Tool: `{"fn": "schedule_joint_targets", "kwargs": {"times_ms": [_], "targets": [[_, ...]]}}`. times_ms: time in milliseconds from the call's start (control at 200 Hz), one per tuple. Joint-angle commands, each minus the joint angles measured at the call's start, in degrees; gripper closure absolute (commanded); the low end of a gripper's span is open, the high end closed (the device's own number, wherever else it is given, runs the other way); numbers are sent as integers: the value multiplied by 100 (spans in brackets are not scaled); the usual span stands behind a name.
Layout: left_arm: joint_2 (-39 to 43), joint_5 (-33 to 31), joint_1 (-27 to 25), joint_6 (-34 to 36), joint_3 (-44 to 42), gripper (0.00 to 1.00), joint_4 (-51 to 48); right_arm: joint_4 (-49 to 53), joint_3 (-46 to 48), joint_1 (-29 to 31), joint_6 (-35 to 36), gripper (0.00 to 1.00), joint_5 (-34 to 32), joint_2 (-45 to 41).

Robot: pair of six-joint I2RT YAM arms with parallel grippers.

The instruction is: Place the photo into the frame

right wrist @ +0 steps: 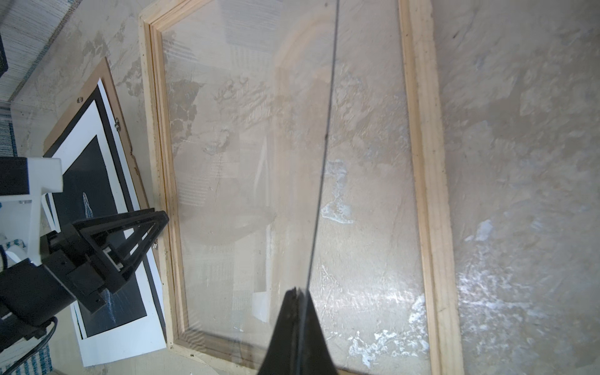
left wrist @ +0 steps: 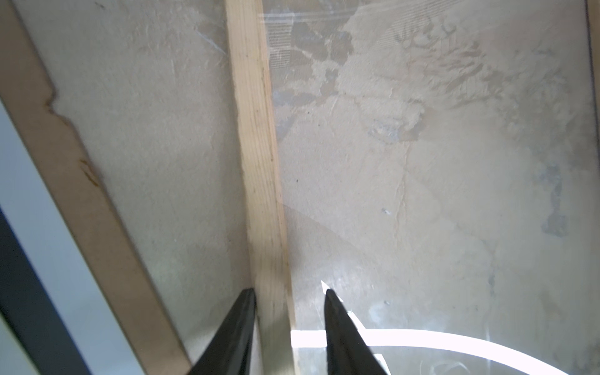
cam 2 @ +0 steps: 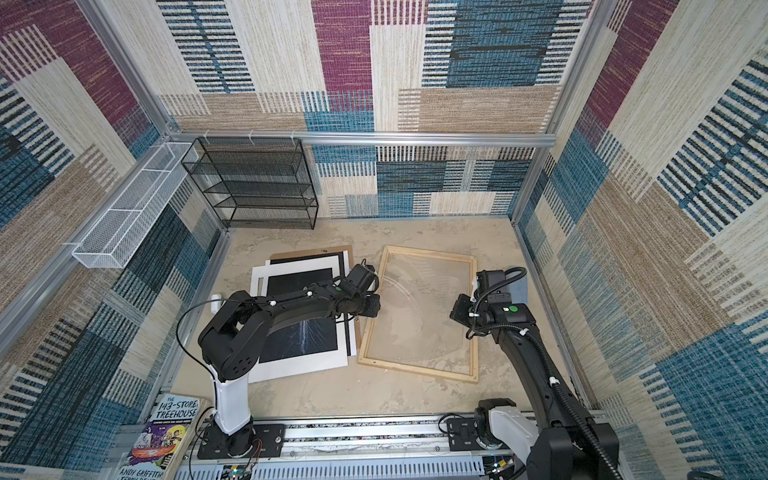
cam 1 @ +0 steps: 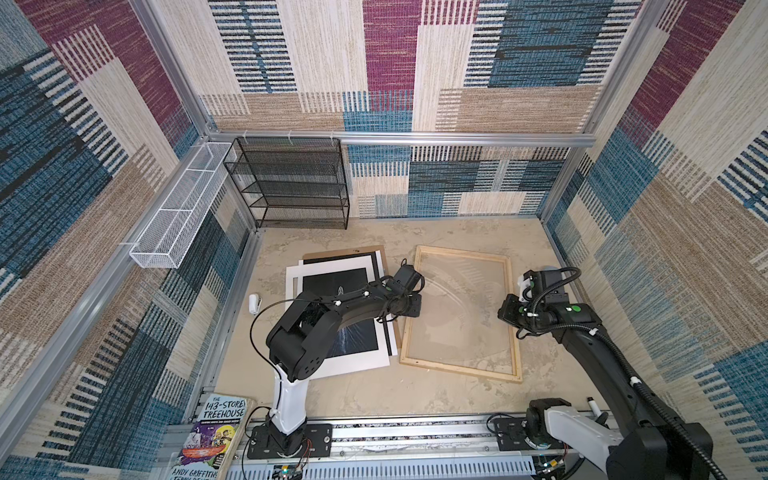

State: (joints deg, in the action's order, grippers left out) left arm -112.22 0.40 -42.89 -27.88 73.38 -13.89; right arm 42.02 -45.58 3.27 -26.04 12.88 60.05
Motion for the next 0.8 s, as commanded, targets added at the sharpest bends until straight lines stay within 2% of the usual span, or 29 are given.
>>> {"fn": "schedule_joint_targets", "kwargs": {"times_ms": [0, 305, 796], "targets": [[-19, 32, 0, 116, 45, 63, -57, -393, 36, 7, 129, 100, -102, -70], [-28, -234, 0, -46, 42, 70, -239, -801, 85, 7, 297, 100, 10, 10], [5, 112, -3, 2, -24, 74, -110, -1387, 182, 11, 596, 100, 373, 340]]}}
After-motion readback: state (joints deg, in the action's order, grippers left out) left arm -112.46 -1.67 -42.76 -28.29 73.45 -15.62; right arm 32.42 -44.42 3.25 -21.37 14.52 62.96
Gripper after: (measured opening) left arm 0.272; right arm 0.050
